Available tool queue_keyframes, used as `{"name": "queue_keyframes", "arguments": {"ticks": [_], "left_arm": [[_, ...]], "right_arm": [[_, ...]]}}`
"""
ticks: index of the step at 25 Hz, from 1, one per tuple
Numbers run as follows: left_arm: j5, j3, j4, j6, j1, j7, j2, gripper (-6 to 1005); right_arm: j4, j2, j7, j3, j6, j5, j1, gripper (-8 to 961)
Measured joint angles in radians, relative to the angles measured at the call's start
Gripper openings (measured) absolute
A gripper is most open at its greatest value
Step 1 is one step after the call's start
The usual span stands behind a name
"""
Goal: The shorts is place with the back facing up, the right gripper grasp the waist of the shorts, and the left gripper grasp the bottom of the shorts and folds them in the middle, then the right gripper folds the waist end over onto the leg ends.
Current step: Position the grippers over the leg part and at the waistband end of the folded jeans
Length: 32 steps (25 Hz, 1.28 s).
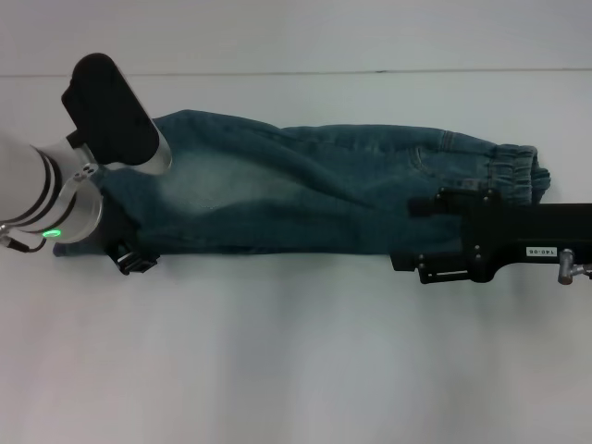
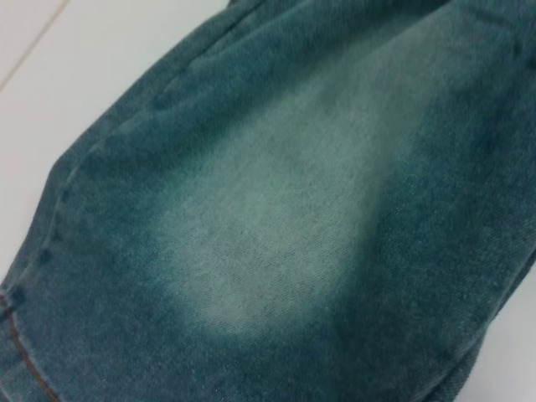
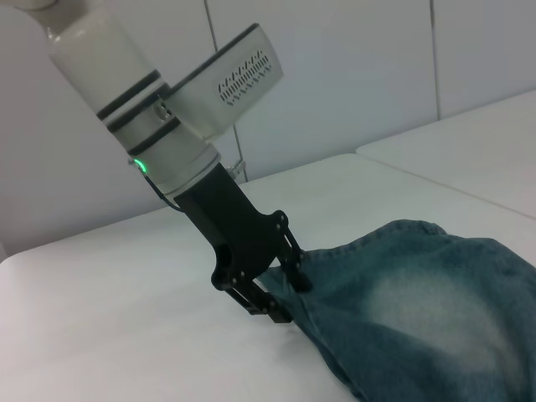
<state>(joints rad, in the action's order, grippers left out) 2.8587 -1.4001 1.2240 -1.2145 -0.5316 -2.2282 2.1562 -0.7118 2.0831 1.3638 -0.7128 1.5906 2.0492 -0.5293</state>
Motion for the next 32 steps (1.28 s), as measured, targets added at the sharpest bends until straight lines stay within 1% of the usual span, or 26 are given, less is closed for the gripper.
{"name": "queue_keyframes", "arguments": {"ticks": [1,2,5,7,9,12,15,18,20,21,24,26,27,29,32], "left_arm": [[0.0,0.0,0.0,0.0,0.0,0.0,0.0,355],[-0.006,0.011,0.048,-0.014,0.018,0.002,0.005,396],[-0.05,0.04,0.099,-0.03,0.041,0.012,0.008,521],[-0.113,0.081,0.12,-0.051,0.051,0.035,0.009,598],[-0.209,0.143,0.123,-0.083,0.057,0.075,0.009,667],[-0.366,0.246,0.088,-0.134,0.056,0.135,0.006,772],[-0.483,0.346,0.01,-0.183,0.039,0.186,0.002,817],[-0.556,0.439,-0.091,-0.24,0.004,0.229,-0.009,863],[-0.601,0.495,-0.179,-0.286,-0.026,0.264,-0.026,893],[-0.632,0.52,-0.225,-0.319,-0.042,0.288,-0.038,893],[-0.716,0.56,-0.32,-0.395,-0.063,0.343,-0.069,893],[-0.748,0.565,-0.356,-0.424,-0.067,0.369,-0.082,892],[-0.752,0.566,-0.363,-0.433,-0.067,0.378,-0.085,892],[-0.755,0.563,-0.374,-0.449,-0.068,0.396,-0.086,892],[-0.755,0.554,-0.391,-0.461,-0.074,0.407,-0.084,892]], "right_arm": [[0.0,-0.001,0.001,0.001,0.003,0.0,0.002,919],[0.0,-0.002,0.003,0.001,0.006,0.0,0.003,919],[0.0,-0.007,0.01,0.001,0.016,0.0,0.006,919],[0.0,-0.01,0.011,0.002,0.022,0.0,0.013,920],[-0.002,-0.012,0.011,0.009,0.025,-0.002,0.021,921],[-0.015,-0.012,0.01,0.041,0.028,-0.005,0.037,922],[-0.045,-0.012,0.028,0.062,0.036,-0.005,0.057,924],[-0.086,-0.014,0.067,0.066,0.048,0.004,0.082,924],[-0.116,-0.019,0.071,0.066,0.062,0.011,0.105,921],[-0.133,-0.022,0.068,0.066,0.074,0.012,0.12,920],[-0.169,-0.04,0.056,0.065,0.118,0.014,0.156,916],[-0.176,-0.061,0.039,0.067,0.152,0.02,0.175,915],[-0.177,-0.072,0.027,0.071,0.167,0.025,0.185,914],[-0.177,-0.086,-0.002,0.086,0.179,0.035,0.208,914],[-0.177,-0.093,-0.05,0.138,0.176,0.054,0.246,913]]}}
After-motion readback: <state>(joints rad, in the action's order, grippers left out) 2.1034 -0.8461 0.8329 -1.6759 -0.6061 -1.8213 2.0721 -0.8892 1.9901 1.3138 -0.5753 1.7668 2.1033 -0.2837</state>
